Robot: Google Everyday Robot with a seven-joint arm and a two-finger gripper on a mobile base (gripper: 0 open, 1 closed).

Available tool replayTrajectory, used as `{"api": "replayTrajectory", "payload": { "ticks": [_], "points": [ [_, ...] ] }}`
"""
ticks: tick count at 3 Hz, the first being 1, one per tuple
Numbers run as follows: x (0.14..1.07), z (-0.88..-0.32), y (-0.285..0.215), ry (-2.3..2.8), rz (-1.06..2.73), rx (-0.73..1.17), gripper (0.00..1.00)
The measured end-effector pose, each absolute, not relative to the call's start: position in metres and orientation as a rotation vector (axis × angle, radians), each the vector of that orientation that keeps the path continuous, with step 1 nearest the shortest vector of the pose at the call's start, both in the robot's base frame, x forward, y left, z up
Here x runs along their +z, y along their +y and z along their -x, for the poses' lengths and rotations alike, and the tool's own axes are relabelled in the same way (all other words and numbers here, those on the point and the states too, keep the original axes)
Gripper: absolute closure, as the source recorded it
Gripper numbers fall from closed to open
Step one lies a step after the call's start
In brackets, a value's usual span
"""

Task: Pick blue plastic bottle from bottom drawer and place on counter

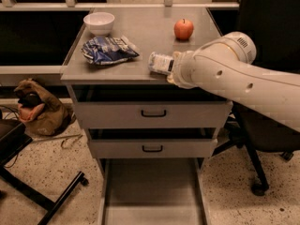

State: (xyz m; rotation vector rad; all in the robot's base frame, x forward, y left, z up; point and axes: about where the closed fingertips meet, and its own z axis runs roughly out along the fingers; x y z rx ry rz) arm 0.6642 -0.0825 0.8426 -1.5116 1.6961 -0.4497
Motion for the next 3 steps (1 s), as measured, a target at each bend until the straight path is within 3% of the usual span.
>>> {"api": "replayTrajectory", "payload": {
  "ticks": [3],
  "points": [
    [0.8395,-0.6703,-0.0866,1.688,1.489,-0.506,1.00]
  ]
}}
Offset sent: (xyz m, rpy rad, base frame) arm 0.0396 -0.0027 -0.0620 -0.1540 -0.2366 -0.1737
